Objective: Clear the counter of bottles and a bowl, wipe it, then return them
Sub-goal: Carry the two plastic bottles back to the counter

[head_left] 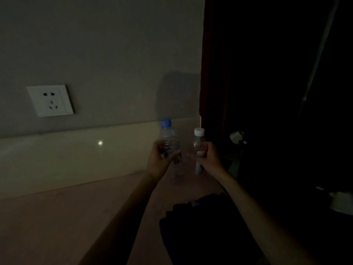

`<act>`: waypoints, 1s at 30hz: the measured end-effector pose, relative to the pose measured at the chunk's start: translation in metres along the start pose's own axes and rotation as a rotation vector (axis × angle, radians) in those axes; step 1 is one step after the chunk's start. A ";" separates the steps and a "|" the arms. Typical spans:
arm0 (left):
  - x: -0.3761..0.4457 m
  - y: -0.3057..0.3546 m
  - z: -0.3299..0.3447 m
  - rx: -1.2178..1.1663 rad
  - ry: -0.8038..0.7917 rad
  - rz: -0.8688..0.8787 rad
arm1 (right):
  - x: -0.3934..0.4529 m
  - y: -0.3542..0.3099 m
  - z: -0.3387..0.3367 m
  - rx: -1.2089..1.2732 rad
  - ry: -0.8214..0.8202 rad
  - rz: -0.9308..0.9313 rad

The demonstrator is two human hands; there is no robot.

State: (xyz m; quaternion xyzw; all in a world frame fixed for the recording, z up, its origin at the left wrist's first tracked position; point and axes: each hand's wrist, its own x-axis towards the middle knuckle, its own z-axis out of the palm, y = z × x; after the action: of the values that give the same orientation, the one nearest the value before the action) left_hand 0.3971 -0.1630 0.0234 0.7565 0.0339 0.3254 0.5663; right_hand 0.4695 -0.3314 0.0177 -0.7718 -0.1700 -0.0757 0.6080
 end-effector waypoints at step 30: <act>-0.016 0.008 0.004 0.378 0.068 0.026 | -0.023 0.013 -0.005 -0.030 0.123 -0.108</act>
State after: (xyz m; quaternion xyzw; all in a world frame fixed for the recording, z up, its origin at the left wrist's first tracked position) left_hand 0.3844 -0.1756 0.0230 0.8384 0.1036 0.3456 0.4085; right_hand 0.4532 -0.3430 0.0000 -0.7645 -0.1724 -0.1582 0.6007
